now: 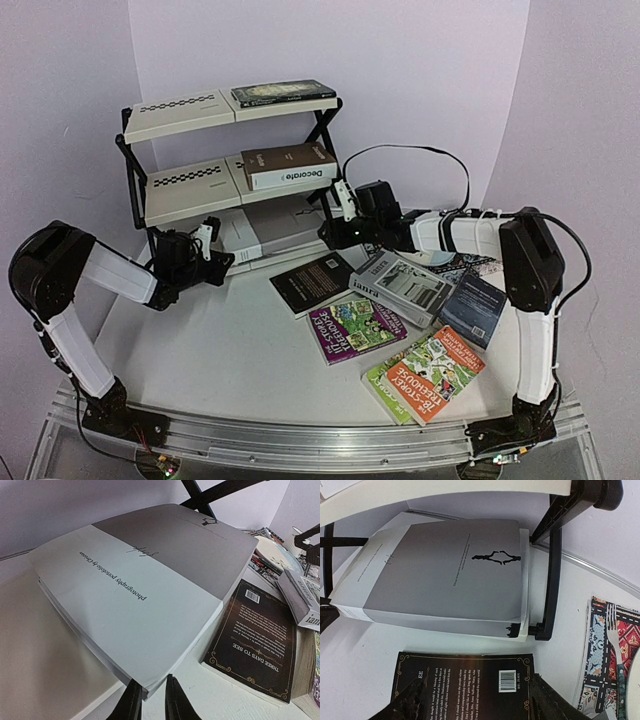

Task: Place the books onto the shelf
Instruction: Adjust the book pile on the shelf.

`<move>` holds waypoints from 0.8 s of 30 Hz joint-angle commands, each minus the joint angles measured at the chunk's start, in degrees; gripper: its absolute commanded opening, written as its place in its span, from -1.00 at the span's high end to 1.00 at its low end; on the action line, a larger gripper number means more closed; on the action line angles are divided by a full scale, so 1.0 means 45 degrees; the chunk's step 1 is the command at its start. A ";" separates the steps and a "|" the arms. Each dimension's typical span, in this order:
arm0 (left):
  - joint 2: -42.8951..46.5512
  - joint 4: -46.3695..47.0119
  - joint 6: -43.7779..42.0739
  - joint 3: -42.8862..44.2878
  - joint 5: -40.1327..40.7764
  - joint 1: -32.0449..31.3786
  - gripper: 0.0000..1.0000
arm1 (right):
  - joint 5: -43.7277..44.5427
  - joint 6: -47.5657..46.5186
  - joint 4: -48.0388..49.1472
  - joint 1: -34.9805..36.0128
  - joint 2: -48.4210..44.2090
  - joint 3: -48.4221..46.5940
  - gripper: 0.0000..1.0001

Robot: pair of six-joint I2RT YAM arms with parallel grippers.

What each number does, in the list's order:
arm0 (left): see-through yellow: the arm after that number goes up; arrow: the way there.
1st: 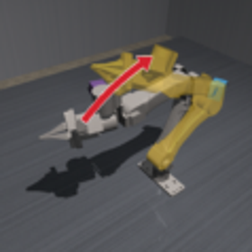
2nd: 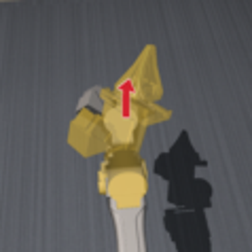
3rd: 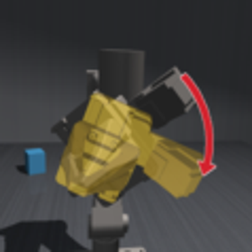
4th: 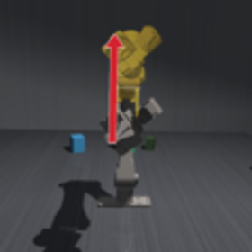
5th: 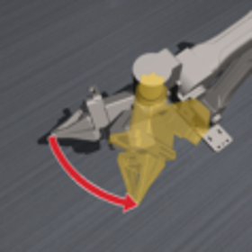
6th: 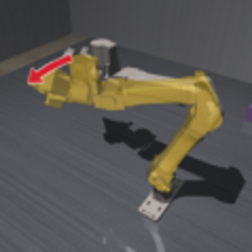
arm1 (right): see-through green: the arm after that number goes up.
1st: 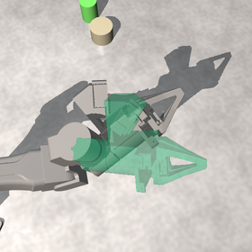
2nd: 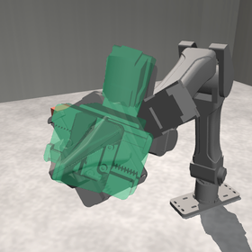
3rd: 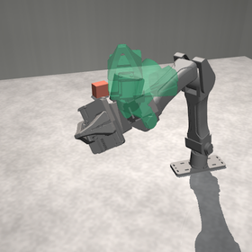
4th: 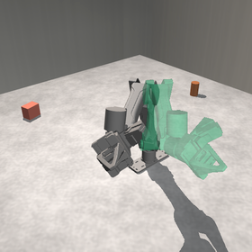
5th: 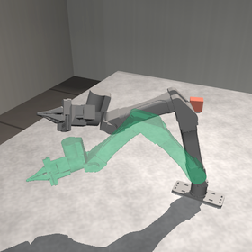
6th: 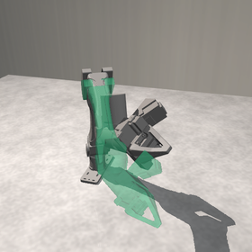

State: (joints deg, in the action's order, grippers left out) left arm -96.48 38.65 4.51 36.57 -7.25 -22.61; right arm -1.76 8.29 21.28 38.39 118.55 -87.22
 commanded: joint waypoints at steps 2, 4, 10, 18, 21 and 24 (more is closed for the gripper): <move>-0.0289 0.0564 0.0137 0.0757 0.0319 -0.0033 0.67 | -0.0102 0.0199 -0.0084 -0.0588 0.0725 -0.0989 -0.28; -0.0468 0.0558 0.0181 0.0894 0.0362 -0.0038 0.69 | -0.0248 0.0158 -0.0081 -0.0694 0.1085 -0.1368 -0.21; -0.0986 0.0567 0.0401 0.1405 0.0550 -0.0043 0.76 | -0.0642 0.0034 -0.0082 -0.0835 0.1949 -0.2416 -0.07; -0.1473 0.0563 0.0663 0.1920 0.1061 -0.0034 0.77 | -0.0444 0.0012 -0.0118 -0.0849 0.2895 -0.3445 0.05; -0.1636 0.0566 0.0767 0.2096 0.1268 -0.0036 0.77 | -0.0381 0.0063 -0.0198 -0.0855 0.3278 -0.3834 0.10; -0.1773 0.0558 0.0819 0.2252 0.1455 -0.0034 0.77 | -0.0415 0.0176 -0.0215 -0.0852 0.3528 -0.4143 0.14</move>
State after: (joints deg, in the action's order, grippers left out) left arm -103.31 39.13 6.68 43.68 -3.73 -22.97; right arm -3.60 8.64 20.60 34.28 132.52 -102.45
